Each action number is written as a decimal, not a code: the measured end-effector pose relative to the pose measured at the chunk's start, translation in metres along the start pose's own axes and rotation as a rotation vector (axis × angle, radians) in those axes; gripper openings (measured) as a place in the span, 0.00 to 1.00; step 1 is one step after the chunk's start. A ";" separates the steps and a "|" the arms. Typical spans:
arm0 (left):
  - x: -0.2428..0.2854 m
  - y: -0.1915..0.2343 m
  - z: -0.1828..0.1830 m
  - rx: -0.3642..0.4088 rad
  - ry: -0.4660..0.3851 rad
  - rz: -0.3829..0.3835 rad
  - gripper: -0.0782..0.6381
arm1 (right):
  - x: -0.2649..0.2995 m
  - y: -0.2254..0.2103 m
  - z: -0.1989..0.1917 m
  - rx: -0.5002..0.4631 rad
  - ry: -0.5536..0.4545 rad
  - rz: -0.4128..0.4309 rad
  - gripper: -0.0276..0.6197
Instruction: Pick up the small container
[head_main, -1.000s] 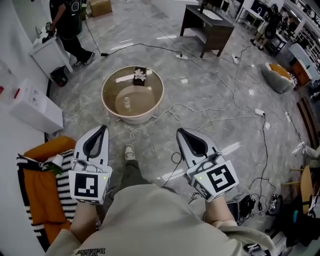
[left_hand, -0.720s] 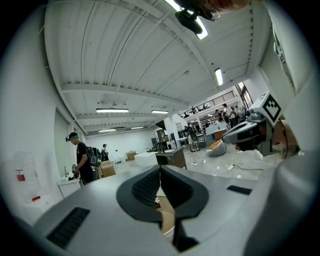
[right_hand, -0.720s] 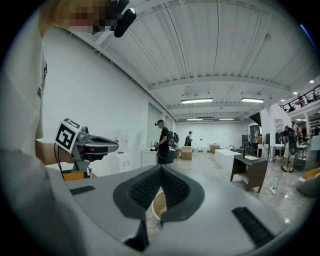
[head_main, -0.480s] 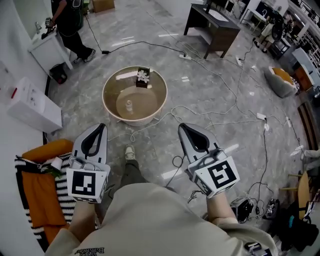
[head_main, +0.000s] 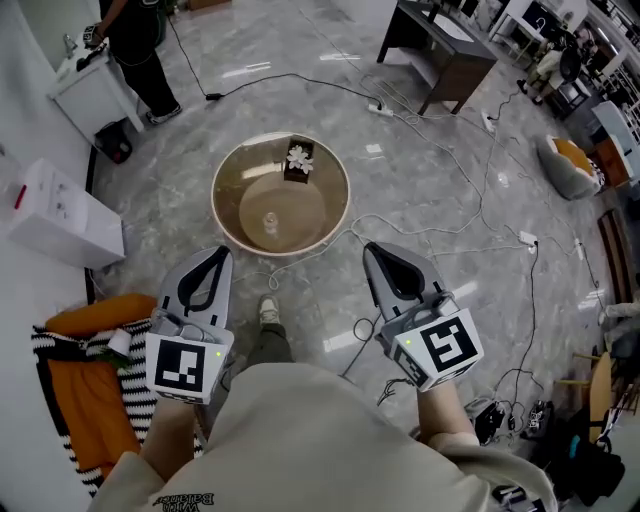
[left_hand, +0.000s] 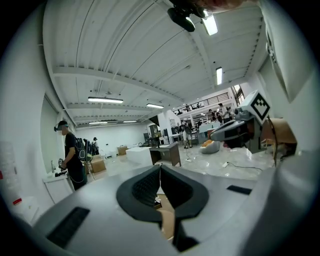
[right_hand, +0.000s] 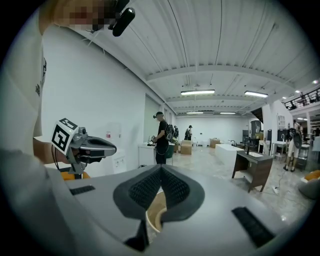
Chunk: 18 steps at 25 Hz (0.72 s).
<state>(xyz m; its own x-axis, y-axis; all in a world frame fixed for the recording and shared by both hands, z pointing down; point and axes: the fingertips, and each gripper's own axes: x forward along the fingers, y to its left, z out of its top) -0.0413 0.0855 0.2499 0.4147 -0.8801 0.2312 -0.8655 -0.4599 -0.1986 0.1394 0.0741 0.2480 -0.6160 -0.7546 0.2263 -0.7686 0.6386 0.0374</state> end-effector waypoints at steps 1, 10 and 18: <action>0.008 0.009 0.000 0.003 -0.002 -0.017 0.12 | 0.015 -0.003 0.004 0.002 0.001 -0.003 0.04; 0.081 0.095 -0.003 0.008 -0.001 -0.111 0.12 | 0.140 -0.017 0.045 -0.009 0.015 -0.004 0.04; 0.127 0.164 -0.013 0.025 -0.004 -0.131 0.12 | 0.219 -0.034 0.054 0.004 0.036 -0.040 0.04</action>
<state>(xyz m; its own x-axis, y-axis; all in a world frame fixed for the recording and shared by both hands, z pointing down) -0.1339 -0.1003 0.2593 0.5252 -0.8125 0.2529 -0.7963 -0.5741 -0.1905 0.0213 -0.1214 0.2433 -0.5779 -0.7737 0.2596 -0.7934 0.6072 0.0435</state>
